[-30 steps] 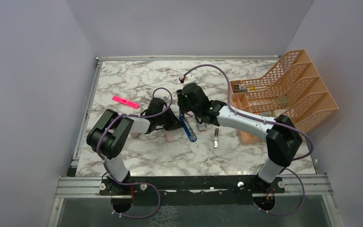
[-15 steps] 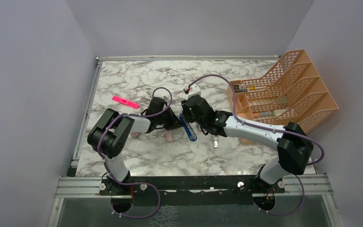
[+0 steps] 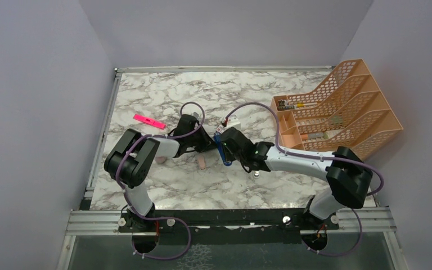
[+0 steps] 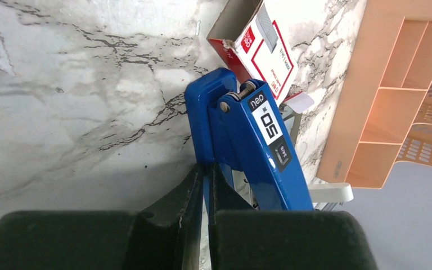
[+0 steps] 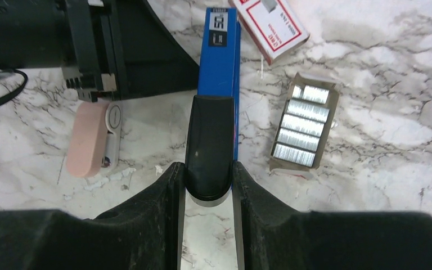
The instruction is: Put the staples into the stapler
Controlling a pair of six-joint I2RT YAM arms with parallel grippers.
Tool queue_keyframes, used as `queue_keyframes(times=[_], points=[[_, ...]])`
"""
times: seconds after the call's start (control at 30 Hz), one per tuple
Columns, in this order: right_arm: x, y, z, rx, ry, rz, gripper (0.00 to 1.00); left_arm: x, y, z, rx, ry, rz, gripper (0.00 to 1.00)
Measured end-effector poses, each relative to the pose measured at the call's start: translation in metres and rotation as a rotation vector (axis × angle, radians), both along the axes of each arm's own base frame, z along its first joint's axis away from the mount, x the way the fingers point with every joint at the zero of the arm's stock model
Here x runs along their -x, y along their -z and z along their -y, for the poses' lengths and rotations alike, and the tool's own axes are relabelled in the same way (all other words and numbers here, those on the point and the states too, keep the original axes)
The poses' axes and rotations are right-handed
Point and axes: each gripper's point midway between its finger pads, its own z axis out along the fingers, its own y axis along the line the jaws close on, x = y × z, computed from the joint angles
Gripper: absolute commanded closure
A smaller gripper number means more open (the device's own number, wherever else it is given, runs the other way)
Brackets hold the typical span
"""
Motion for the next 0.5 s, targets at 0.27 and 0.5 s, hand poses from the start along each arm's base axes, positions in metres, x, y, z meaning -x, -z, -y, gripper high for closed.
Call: queue_keyframes(times=[0.27,0.5], points=[[0.011,0.035,0.002,0.053,0.051,-0.106,0.78,0.002,-0.003,-0.002,0.0,-0.008,0.014,0.73],[0.005,0.047,-0.011,0.055,0.083,-0.138,0.78,0.016,-0.007,-0.013,-0.021,-0.019,0.015,0.72]])
